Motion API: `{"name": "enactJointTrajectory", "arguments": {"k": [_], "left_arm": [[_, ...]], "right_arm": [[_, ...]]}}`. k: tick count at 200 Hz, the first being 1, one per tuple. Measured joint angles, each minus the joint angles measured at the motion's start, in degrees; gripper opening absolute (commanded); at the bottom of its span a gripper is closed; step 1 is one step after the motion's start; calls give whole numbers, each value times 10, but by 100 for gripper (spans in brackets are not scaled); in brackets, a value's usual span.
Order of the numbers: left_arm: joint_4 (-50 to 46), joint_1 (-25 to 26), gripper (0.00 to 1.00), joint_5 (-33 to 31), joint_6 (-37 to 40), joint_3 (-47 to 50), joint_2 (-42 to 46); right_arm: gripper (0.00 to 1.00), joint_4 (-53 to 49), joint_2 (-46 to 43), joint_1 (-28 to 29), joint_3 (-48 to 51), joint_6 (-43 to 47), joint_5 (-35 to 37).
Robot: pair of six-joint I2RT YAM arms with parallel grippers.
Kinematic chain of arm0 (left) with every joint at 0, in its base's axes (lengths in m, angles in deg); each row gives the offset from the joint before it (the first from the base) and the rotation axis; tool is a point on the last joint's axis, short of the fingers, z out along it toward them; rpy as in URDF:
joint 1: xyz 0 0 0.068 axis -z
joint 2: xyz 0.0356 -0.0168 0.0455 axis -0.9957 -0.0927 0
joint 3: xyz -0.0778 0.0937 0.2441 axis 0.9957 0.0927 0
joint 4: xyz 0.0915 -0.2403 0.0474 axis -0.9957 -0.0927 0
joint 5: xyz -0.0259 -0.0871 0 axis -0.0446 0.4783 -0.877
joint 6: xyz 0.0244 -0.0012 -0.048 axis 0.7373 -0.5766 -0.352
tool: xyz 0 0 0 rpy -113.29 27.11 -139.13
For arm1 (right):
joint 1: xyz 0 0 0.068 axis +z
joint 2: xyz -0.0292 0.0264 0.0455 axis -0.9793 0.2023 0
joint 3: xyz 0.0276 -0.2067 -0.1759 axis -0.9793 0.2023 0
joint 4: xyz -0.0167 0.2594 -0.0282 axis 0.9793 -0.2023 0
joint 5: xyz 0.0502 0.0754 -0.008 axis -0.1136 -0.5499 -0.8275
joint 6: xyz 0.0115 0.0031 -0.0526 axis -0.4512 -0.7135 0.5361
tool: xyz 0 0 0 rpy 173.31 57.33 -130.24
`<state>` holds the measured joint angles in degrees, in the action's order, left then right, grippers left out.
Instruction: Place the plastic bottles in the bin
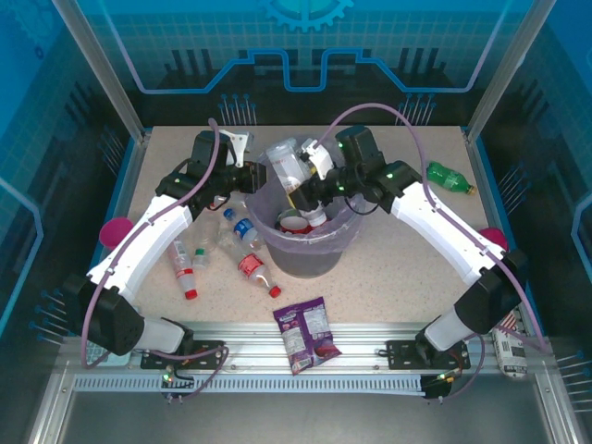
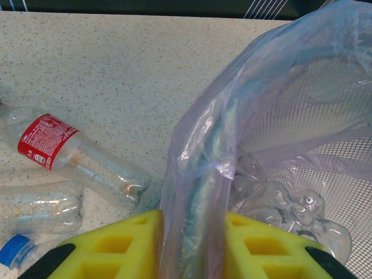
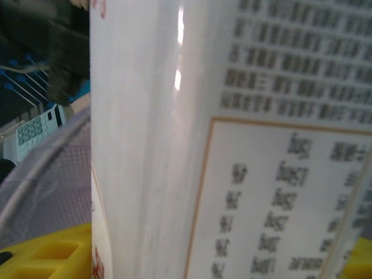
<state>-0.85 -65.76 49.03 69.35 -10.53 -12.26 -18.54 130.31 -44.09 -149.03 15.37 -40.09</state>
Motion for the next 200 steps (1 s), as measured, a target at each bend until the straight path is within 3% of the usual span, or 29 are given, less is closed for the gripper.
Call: {"name": "enactJointTrajectory", "arguments": {"k": [44, 126, 128, 129, 131, 200], "left_arm": [[0, 0, 30, 0, 0, 0, 0], [0, 0, 30, 0, 0, 0, 0], [0, 0, 30, 0, 0, 0, 0], [0, 0, 30, 0, 0, 0, 0], [0, 0, 30, 0, 0, 0, 0], [0, 0, 30, 0, 0, 0, 0]], "right_arm": [[66, 2, 18, 0, 19, 6, 2], [89, 5, 22, 2, 65, 8, 18], [89, 5, 22, 2, 65, 9, 18], [97, 5, 22, 2, 65, 9, 18], [100, 5, 22, 2, 65, 7, 18], [100, 5, 22, 3, 64, 10, 22]]}}
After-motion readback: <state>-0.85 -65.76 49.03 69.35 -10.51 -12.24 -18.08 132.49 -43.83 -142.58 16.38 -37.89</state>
